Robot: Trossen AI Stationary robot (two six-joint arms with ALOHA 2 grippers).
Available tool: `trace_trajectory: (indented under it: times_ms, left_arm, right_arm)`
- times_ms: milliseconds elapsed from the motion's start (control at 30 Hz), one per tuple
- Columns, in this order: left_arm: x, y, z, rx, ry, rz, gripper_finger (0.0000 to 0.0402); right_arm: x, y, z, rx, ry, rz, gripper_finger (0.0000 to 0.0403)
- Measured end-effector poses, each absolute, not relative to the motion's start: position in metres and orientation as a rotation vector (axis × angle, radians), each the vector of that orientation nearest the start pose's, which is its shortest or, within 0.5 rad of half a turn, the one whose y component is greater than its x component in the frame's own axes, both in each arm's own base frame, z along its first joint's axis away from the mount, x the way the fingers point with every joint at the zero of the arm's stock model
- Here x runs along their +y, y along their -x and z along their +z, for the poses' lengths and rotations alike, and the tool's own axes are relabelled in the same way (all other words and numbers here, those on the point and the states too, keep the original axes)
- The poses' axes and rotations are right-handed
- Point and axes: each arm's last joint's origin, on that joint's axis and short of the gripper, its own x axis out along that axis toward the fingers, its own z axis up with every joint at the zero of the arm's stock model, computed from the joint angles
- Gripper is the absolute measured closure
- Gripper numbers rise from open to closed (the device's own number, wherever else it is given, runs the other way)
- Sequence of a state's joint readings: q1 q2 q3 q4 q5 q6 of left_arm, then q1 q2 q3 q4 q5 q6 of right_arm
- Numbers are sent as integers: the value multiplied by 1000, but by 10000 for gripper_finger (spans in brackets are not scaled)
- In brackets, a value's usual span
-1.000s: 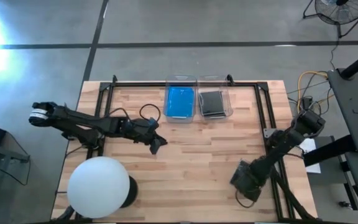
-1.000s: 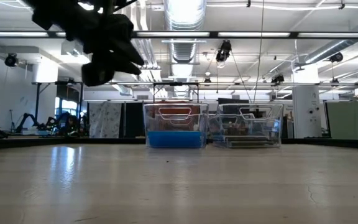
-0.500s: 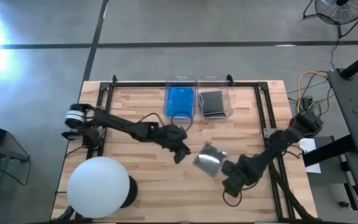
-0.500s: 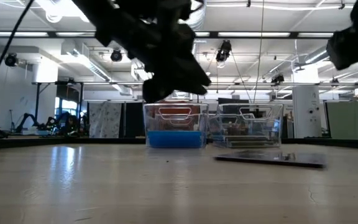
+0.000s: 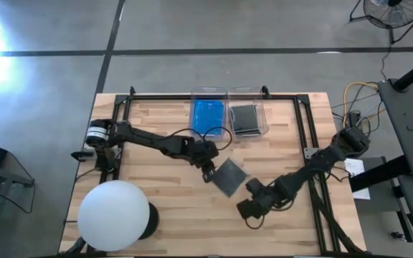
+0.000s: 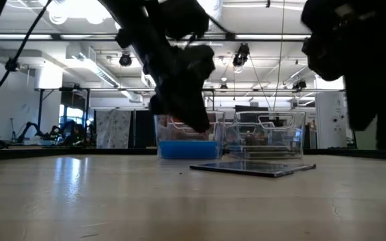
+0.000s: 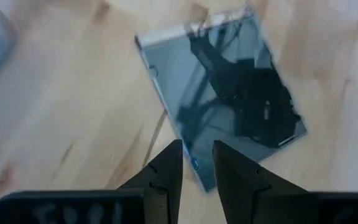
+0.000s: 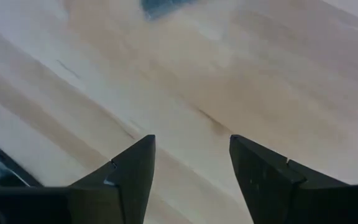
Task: Pick & place jewel cases by type
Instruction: Put the black CD case into the right transparent bin
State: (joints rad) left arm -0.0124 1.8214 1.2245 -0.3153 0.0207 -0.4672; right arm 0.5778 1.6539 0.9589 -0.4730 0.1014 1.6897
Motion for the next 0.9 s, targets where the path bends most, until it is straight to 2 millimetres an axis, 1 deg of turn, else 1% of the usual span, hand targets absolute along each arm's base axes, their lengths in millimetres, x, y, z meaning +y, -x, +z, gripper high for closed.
trace_trajectory:
  times_ms: [133,267,367,500,600,733,900]
  left_arm:
    - [2,-383,180,965,488,139,331]
    - [0,-385,174,979,470,84,331]
    - [0,-390,164,982,470,83,331]
    - [0,-394,151,998,490,97,331]
    - [0,-395,144,1015,495,98,331]
    - [-3,-396,144,1017,505,55,331]
    - [-9,-397,144,1018,522,-5,331]
  right_arm:
    - [154,-261,162,991,-1132,-689,176]
    - [145,-264,165,825,-1222,-801,142]
    - [141,-267,164,718,-1302,-884,119]
    - [136,-270,156,660,-1391,-984,100]
    - [136,-273,148,634,-1439,-1041,94]
    - [134,-277,135,619,-1459,-1101,98]
    - [127,-285,125,617,-1452,-1140,111]
